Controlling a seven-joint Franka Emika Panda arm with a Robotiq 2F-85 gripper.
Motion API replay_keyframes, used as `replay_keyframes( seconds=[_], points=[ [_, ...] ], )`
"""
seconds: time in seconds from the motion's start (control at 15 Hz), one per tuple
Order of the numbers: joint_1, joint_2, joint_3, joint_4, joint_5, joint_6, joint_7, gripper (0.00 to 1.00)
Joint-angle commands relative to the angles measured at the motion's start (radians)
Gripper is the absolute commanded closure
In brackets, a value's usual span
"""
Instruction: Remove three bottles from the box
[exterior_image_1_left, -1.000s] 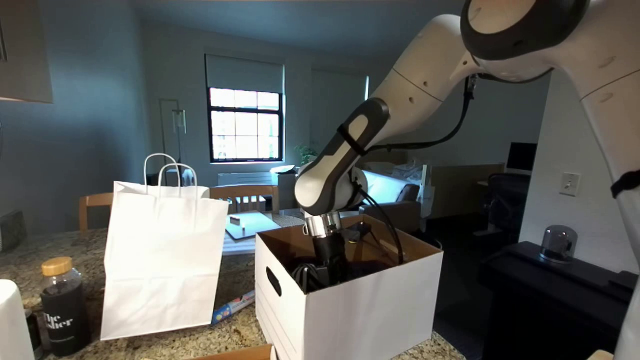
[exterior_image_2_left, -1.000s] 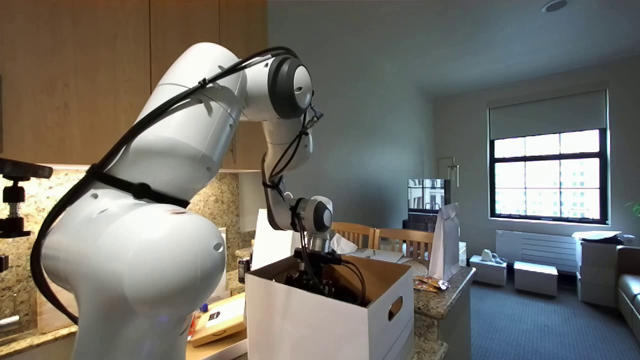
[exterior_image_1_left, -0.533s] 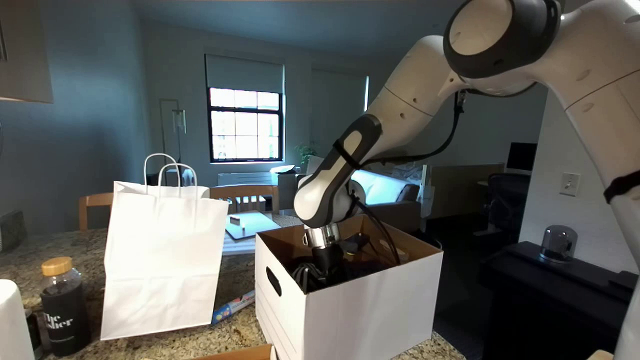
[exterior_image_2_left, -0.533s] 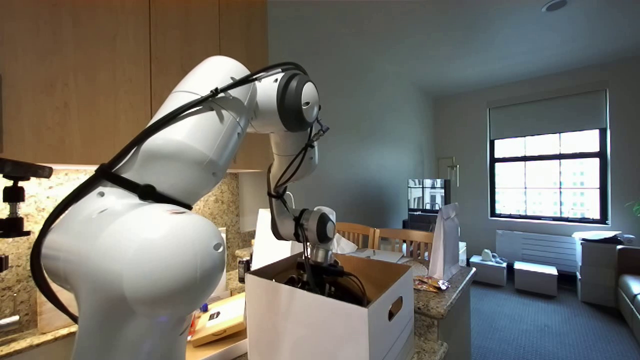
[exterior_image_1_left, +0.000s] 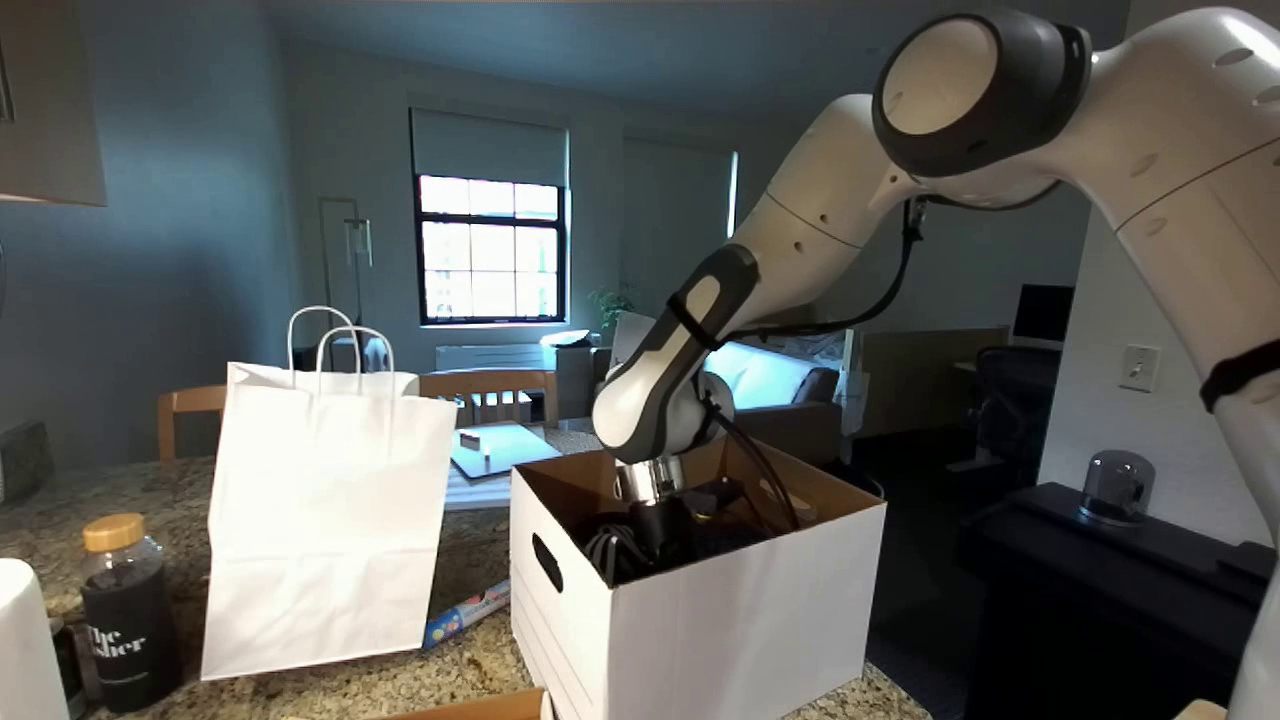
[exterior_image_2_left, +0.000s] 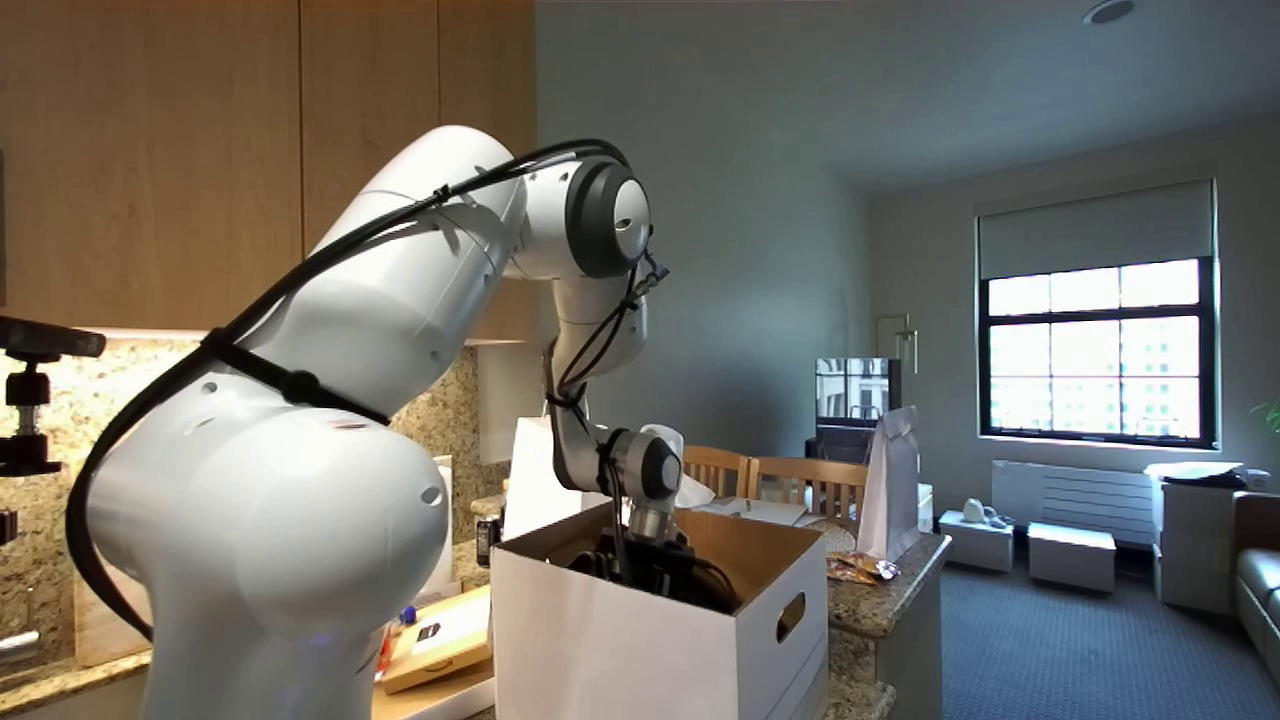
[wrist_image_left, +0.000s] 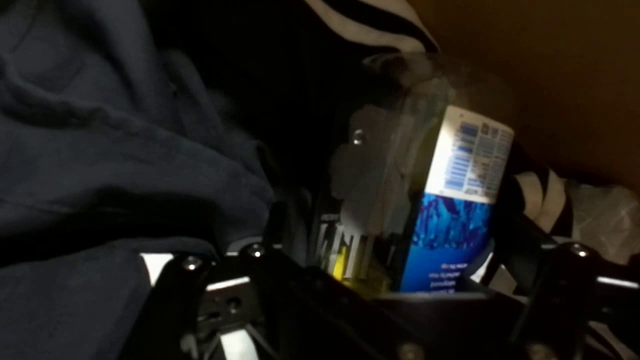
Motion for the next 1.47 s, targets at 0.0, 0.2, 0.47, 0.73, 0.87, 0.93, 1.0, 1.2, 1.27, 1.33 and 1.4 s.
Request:
replay_keyframes(
  seconds=[0.0, 0.2, 0.47, 0.73, 0.87, 0.93, 1.0, 1.2, 1.27, 1.33, 1.4],
  points=[
    [-0.026, 0.021, 0.001, 0.004, 0.029, 0.027, -0.030, 0.00],
    [-0.033, 0.037, -0.001, 0.013, 0.034, 0.023, -0.030, 0.00],
    [-0.034, 0.063, -0.004, 0.036, 0.030, 0.014, -0.027, 0.00],
    [-0.037, 0.083, -0.003, 0.050, 0.031, 0.021, -0.023, 0.25],
    [-0.036, 0.083, -0.003, 0.051, 0.031, 0.024, -0.019, 0.33],
    [-0.037, 0.082, -0.003, 0.049, 0.032, 0.027, -0.019, 0.41],
    [-0.039, 0.079, -0.004, 0.047, 0.034, 0.029, -0.019, 0.47],
    [-0.040, 0.076, -0.007, 0.042, 0.035, 0.033, -0.015, 0.58],
    [-0.041, 0.075, -0.006, 0.042, 0.035, 0.032, -0.015, 0.61],
    [-0.041, 0.076, -0.007, 0.043, 0.035, 0.032, -0.014, 0.64],
    [-0.040, 0.077, -0.008, 0.044, 0.035, 0.031, -0.014, 0.68]
  ],
)
